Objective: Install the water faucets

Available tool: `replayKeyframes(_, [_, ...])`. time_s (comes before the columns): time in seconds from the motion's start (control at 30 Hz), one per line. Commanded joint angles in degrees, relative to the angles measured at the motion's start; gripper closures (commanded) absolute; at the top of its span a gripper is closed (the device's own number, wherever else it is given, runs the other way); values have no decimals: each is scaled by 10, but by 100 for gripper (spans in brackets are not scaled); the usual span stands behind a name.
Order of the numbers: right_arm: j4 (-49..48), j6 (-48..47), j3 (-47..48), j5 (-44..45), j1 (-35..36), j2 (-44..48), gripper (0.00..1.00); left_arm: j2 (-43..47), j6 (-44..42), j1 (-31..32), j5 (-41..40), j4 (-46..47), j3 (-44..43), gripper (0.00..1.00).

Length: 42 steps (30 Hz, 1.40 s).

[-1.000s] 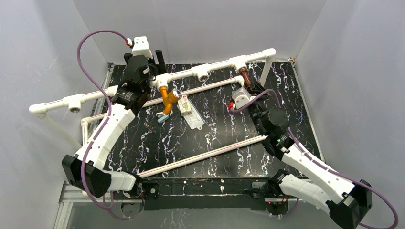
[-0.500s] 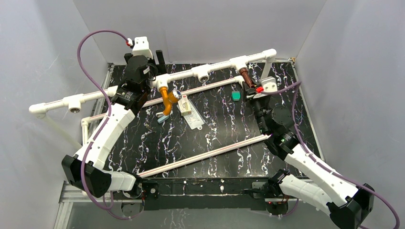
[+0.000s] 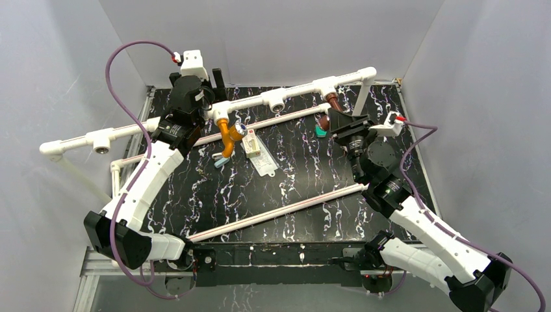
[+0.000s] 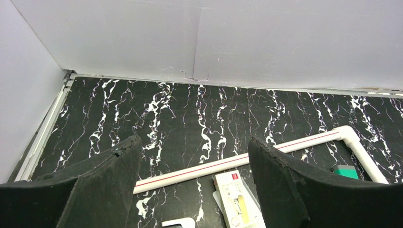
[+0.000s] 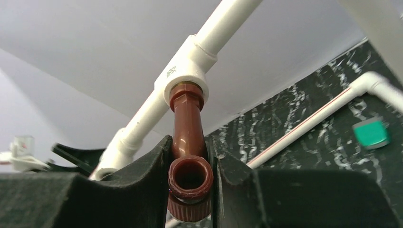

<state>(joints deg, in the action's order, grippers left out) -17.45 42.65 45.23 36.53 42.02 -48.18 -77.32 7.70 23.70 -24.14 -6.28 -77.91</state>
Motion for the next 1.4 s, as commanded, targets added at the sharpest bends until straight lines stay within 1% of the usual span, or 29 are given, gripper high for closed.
replayKeyframes(0.0, [30, 249, 36, 52, 1, 27, 99, -82, -1, 14, 55, -162, 66, 21])
replayKeyframes(0.2, [114, 409, 77, 54, 1, 19, 99, -84, -1, 14, 57, -162, 65, 21])
replayKeyframes(0.43, [71, 519, 54, 30, 2, 19, 99, -81, -1, 14, 55, -162, 66, 21])
replayKeyframes(0.67, [12, 559, 44, 7, 2, 23, 98, -82, -1, 14, 56, -162, 66, 21])
replayKeyframes(0.7, [9, 559, 48, 3, 1, 21, 96, -82, -1, 14, 56, -162, 66, 21])
replayKeyframes(0.77, [17, 559, 58, -4, 1, 17, 88, -82, -1, 14, 56, -162, 66, 21])
replayKeyframes(0.87, [29, 557, 57, -7, 1, 15, 71, -82, -1, 14, 55, -163, 65, 21])
replayKeyframes(0.9, [31, 557, 53, -6, 1, 17, 67, -82, -1, 14, 55, -162, 65, 21])
replayKeyframes(1.07, [34, 556, 36, -6, 1, 31, 51, -84, 0, 14, 56, -163, 65, 21])
replayKeyframes(1.17, [47, 553, 35, -15, 1, 30, 44, -84, 0, 14, 57, -163, 65, 21])
replayKeyframes(1.37, [62, 549, 23, -29, 1, 31, 37, -86, 0, 14, 55, -163, 65, 21])
